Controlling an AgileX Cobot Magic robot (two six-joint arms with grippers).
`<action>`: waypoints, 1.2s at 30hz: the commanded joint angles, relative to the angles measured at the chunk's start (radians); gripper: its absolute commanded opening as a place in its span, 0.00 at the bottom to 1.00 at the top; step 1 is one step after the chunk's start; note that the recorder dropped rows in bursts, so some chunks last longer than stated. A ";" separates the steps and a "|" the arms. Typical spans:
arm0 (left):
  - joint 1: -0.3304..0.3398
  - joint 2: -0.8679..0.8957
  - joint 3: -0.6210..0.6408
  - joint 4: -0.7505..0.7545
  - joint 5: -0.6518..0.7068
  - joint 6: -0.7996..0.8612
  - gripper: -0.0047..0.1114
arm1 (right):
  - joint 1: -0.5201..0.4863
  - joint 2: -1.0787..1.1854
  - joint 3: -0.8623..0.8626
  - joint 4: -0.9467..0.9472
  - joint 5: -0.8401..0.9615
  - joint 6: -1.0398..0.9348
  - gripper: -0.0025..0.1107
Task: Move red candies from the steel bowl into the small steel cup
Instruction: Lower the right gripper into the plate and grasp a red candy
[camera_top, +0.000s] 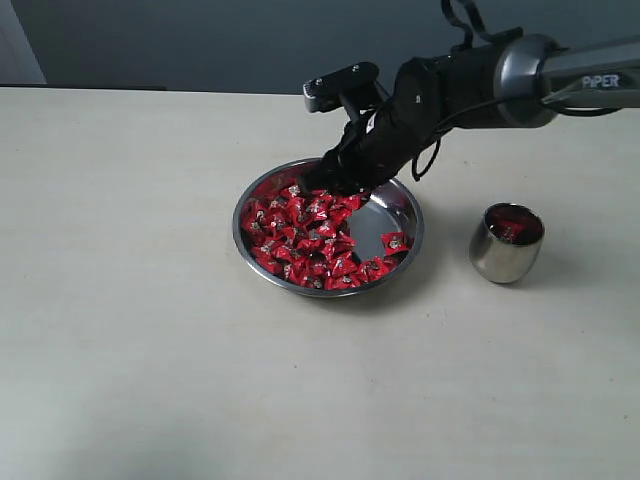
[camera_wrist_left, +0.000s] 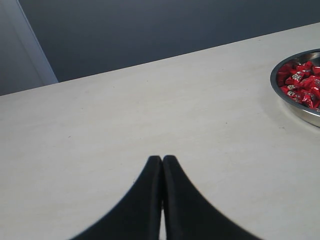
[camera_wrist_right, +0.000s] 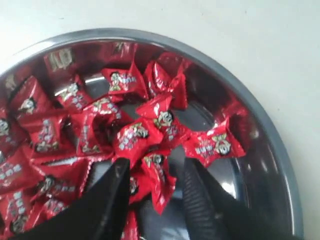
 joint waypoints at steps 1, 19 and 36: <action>0.000 -0.004 -0.001 0.003 -0.007 -0.005 0.04 | -0.001 0.071 -0.078 -0.004 -0.003 -0.006 0.34; 0.000 -0.004 -0.001 0.003 -0.007 -0.005 0.04 | -0.036 0.146 -0.261 -0.199 0.292 0.357 0.34; 0.000 -0.004 -0.001 0.003 -0.007 -0.005 0.04 | -0.036 0.198 -0.289 -0.164 0.230 0.419 0.29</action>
